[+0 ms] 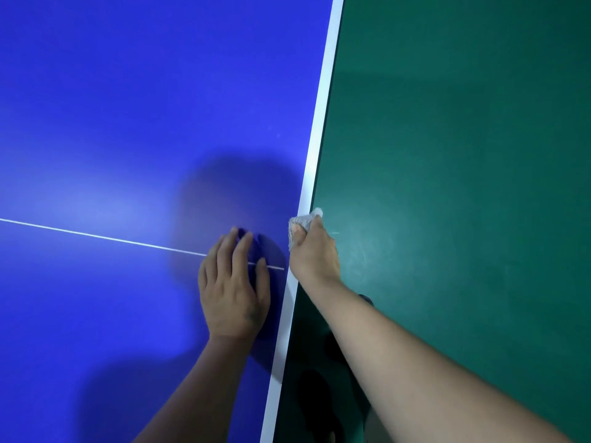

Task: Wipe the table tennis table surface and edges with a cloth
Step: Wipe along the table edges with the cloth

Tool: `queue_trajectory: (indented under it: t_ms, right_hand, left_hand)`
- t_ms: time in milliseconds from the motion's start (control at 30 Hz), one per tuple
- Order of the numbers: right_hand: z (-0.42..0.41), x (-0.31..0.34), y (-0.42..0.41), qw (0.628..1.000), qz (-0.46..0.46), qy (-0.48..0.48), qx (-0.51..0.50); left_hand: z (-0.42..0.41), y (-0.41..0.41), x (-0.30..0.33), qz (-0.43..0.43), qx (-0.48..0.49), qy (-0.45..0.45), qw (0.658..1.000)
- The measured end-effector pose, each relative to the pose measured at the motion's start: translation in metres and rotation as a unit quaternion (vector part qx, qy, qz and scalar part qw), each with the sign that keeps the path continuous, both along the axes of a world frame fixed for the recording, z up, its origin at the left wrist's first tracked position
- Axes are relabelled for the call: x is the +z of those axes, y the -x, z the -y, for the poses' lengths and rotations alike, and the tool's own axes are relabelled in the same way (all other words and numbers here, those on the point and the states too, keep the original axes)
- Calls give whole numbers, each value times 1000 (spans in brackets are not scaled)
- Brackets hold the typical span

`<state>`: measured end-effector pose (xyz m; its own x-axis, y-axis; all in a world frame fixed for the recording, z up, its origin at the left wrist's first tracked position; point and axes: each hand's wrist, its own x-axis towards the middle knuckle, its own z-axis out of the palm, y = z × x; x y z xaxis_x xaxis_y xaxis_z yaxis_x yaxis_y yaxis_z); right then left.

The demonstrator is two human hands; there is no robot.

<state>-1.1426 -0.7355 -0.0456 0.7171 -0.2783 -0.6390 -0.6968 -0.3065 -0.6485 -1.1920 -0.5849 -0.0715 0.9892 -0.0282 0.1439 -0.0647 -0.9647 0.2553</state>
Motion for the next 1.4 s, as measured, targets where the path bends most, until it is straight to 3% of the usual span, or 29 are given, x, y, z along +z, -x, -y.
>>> queue_trajectory:
  t_ms: [267,433,733,900,1067,1200,1400]
  right_hand:
    - [28,-6,-87,1000,-14,24,1]
    - [29,-8,-87,1000,-14,12,-5]
    - [35,3,-90,999,-25,-22,6]
    - [55,-9,-156,999,-29,-6,-25]
    - [72,-17,-199,1000,-20,8,12]
    - [72,-9,-177,999,-26,-31,0]
    - [58,12,-123,994,-81,-8,74]
  left_hand:
    - [56,-145,-16,-32,-15,27,999]
    - [77,-208,-17,-82,-7,-34,996]
    - [80,-215,-15,-103,-20,-90,990]
    - [79,-216,-16,-115,-17,-93,989]
    - [79,-215,-17,-112,-15,-90,990]
    - [79,-215,-17,-117,-17,-84,989]
    - [81,-216,-17,-110,-19,-84,990]
